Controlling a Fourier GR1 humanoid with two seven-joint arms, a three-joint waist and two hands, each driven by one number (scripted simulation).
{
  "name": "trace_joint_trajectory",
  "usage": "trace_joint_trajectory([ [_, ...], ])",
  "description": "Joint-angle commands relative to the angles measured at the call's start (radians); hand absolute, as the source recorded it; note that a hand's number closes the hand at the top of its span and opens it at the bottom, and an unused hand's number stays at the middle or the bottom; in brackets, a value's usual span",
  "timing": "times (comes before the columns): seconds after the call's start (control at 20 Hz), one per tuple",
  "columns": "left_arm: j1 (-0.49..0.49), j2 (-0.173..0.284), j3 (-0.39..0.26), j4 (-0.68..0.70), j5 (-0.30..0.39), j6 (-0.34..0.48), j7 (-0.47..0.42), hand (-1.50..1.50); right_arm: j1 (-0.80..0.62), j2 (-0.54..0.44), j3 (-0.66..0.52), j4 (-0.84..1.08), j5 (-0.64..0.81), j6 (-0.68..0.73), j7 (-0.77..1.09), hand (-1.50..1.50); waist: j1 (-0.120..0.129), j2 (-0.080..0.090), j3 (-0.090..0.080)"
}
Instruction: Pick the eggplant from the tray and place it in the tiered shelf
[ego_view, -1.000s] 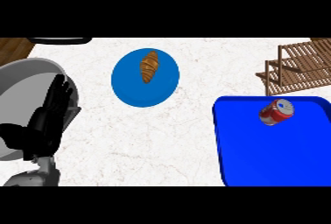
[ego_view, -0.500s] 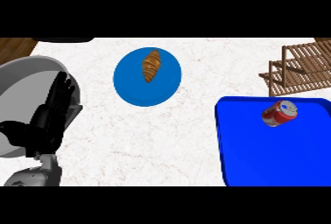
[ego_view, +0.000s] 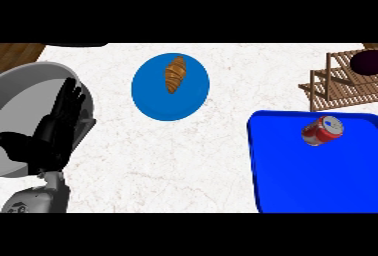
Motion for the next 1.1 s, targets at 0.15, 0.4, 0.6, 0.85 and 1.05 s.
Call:
trace_joint_trajectory([
  [0.15,0.081,-0.011,-0.013,-0.028,0.005,-0.021,-0.056,0.00,-0.009,-0.031,-0.042,0.050,-0.037,0.068,-0.070,-1.50,0.014,0.004,0.001],
  [0.4,0.053,0.014,0.013,-0.058,0.020,-0.023,0.013,0.00,-0.035,-0.069,-0.098,0.052,-0.099,0.149,-0.088,-1.50,-0.002,-0.004,0.000],
  [0.6,0.011,-0.028,-0.029,-0.022,-0.034,0.025,0.021,0.00,-0.055,-0.155,-0.153,0.059,-0.149,0.164,-0.032,-1.50,-0.015,-0.003,0.001],
  [0.85,0.027,-0.018,-0.005,0.003,-0.013,0.007,-0.008,0.00,-0.024,-0.235,-0.196,0.086,-0.182,0.145,0.033,-1.50,-0.012,0.001,0.001],
  [1.05,-0.036,-0.001,0.016,-0.005,0.002,0.007,0.034,0.00,0.013,-0.332,-0.231,0.124,-0.211,0.193,0.110,-1.50,-0.014,0.006,0.004],
])
